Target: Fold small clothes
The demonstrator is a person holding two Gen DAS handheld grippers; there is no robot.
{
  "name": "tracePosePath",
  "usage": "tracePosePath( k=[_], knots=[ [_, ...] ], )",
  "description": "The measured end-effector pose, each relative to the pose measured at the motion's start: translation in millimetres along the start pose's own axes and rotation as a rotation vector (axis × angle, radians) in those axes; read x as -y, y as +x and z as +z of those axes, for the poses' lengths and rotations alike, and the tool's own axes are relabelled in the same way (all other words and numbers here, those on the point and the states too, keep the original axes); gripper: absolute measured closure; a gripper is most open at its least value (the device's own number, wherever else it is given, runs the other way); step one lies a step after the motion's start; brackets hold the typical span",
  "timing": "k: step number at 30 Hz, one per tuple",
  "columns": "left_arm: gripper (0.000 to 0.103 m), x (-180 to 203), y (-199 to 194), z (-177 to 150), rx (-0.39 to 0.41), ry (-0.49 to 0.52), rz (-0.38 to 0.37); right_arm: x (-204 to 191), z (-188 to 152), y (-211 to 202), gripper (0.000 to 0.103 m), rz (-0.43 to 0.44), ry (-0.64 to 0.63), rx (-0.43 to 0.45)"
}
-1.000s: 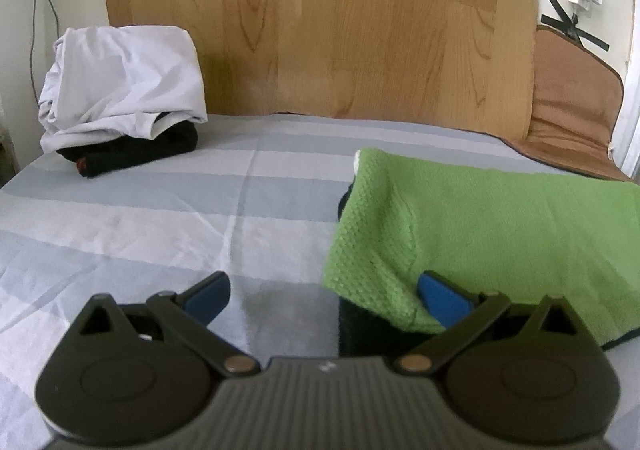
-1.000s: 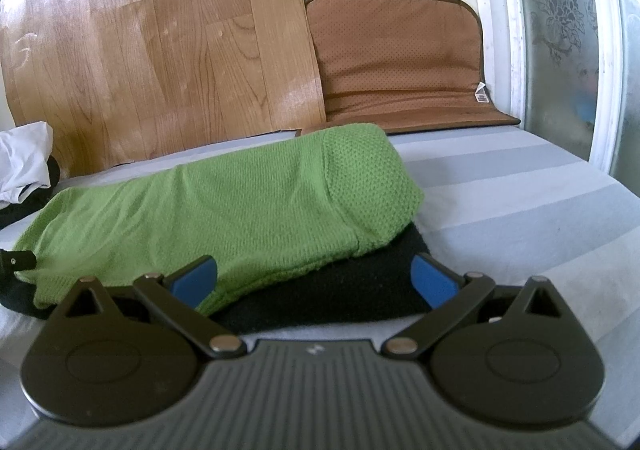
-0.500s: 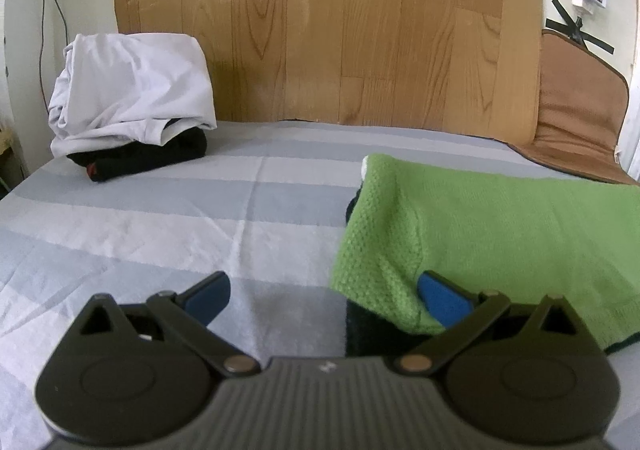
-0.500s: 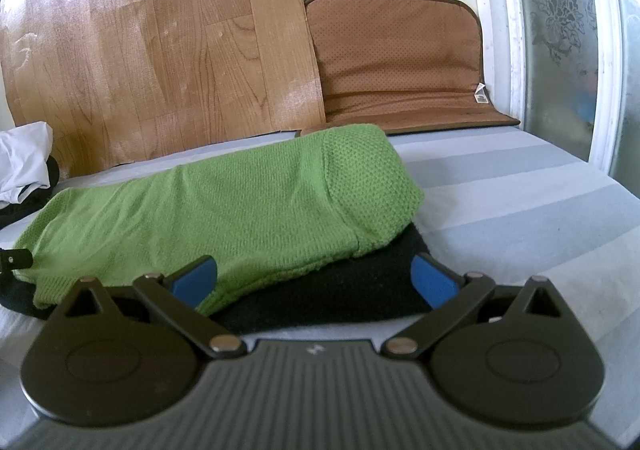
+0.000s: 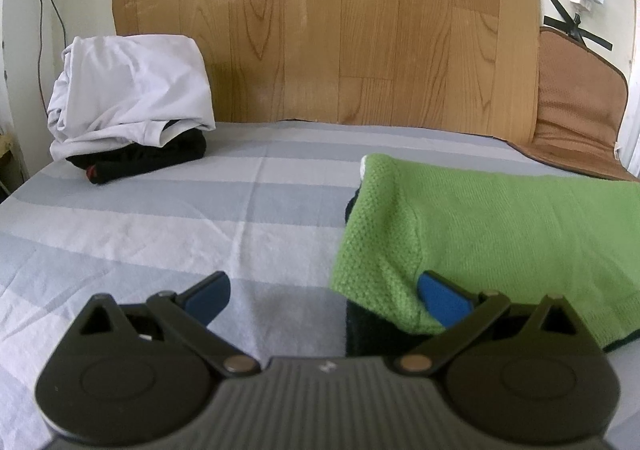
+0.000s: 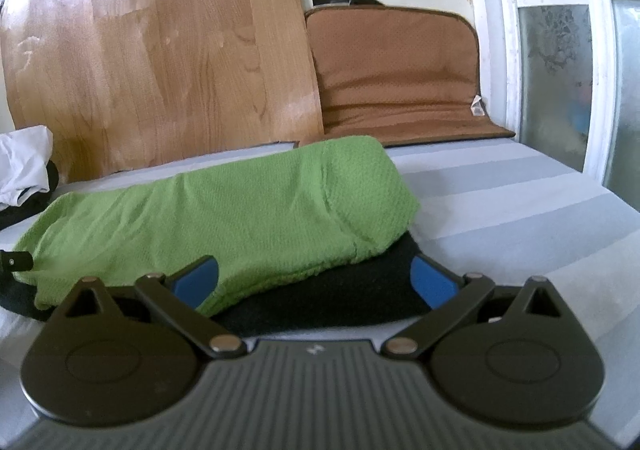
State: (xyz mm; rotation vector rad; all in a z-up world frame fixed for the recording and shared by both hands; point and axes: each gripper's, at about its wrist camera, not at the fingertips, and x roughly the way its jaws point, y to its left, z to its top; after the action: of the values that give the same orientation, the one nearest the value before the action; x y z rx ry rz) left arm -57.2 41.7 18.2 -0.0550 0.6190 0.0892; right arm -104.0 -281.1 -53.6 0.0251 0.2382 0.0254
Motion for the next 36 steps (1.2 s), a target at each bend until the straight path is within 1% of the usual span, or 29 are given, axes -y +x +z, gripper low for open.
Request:
tracePosePath(
  k=[2, 4, 6, 8, 12, 17, 20, 23, 26, 28, 30, 32, 36],
  knots=[
    [0.0, 1.3, -0.4, -0.2, 0.003, 0.006, 0.005, -1.2, -1.8, -5.5, 0.004, -0.002, -0.008, 0.032],
    [0.0, 2.5, -0.4, -0.7, 0.004, 0.011, 0.009, -4.1, -3.3, -9.5, 0.01, -0.015, -0.022, 0.056],
    [0.0, 2.6, 0.2, -0.6, 0.005, 0.016, 0.01, -6.4, -3.5, -8.1, 0.024, -0.028, -0.037, 0.05],
    [0.0, 2.6, 0.1, -0.6, 0.004, 0.018, 0.01, -6.9, -2.6, -2.9, 0.033, -0.034, -0.044, 0.017],
    [0.0, 2.5, 0.2, -0.4, 0.001, 0.021, 0.011, -6.6, 0.3, 8.2, 0.033, -0.043, -0.04, -0.052],
    [0.0, 2.6, 0.2, -0.1, -0.002, 0.022, 0.01, -4.5, -0.6, 6.8, 0.033, -0.034, -0.019, -0.054],
    [0.0, 2.9, 0.1, 0.0, -0.002, 0.021, 0.01, -1.4, -0.6, 3.5, 0.032, -0.014, -0.002, -0.043],
    [0.0, 2.7, -1.0, 0.0, 0.004, 0.017, 0.005, 10.2, 1.6, -6.4, 0.03, 0.027, 0.041, -0.004],
    [0.0, -1.9, -10.4, -1.5, 0.059, -0.011, -0.007, 35.3, 6.5, -19.4, 0.029, 0.021, 0.137, 0.044],
    [0.0, -7.7, -15.5, -1.9, 0.081, -0.042, -0.036, 55.8, 11.4, -21.0, 0.029, 0.015, 0.221, 0.043],
    [0.0, -14.5, -17.1, -0.4, 0.084, -0.07, -0.076, 77.5, 16.3, -18.2, 0.029, 0.011, 0.309, 0.024],
    [0.0, -19.4, -19.4, 1.6, 0.082, -0.085, -0.128, 92.2, 20.4, -12.3, 0.029, 0.027, 0.361, 0.002],
    [0.0, -22.0, -36.5, 10.2, 0.126, -0.081, -0.227, 95.5, 24.1, 4.5, 0.03, 0.054, 0.34, -0.044]
  ],
)
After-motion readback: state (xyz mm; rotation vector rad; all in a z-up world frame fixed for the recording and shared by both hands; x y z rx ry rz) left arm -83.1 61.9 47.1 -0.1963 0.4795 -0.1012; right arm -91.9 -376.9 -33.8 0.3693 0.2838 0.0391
